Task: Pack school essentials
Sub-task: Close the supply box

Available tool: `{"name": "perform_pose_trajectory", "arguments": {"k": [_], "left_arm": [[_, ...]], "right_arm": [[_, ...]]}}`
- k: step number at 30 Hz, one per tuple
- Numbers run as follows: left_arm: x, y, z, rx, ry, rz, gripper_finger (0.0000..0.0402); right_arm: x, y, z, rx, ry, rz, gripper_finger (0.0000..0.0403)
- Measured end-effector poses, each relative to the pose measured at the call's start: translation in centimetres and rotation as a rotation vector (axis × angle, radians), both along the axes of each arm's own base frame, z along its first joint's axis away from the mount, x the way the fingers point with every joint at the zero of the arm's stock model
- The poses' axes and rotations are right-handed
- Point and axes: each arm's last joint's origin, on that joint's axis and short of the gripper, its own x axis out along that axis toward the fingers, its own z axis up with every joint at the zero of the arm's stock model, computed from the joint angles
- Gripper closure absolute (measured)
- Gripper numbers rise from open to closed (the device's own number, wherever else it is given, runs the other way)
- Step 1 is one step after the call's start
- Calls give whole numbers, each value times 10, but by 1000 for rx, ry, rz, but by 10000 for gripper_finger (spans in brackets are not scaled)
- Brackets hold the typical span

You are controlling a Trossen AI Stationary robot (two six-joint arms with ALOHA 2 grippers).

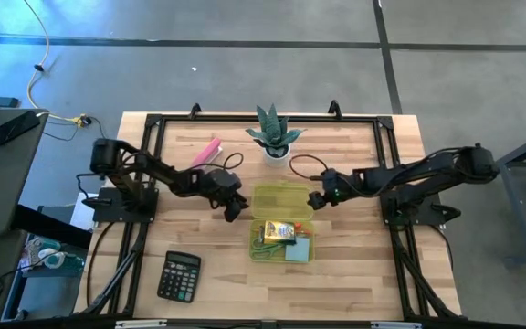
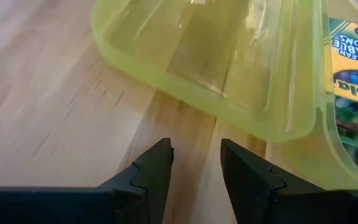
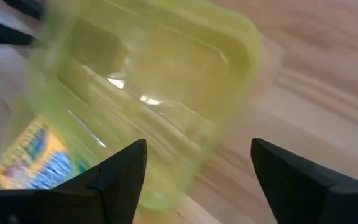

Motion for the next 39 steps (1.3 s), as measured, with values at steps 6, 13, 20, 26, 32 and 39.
{"name": "perform_pose_trajectory", "arguments": {"k": [6, 13, 20, 26, 32, 39], "left_arm": [[7, 3, 0, 30, 25, 5, 271], [7, 6, 0, 64, 39, 27, 271], [6, 8, 0, 76, 46, 46, 271], [6, 10, 0, 118, 48, 92, 271], [9, 12, 2, 153, 51, 133, 271], [12, 23, 6, 188, 48, 185, 271]], "right_arm": [[-9, 11, 0, -9, 70, -32, 166], [-14, 17, -7, -48, 148, -85, 234], [-8, 21, -21, -51, 186, -120, 310], [-1, 21, -31, -51, 184, -147, 357], [2, 19, -31, -73, 159, -197, 387], [7, 17, -29, -76, 100, -205, 402]]}}
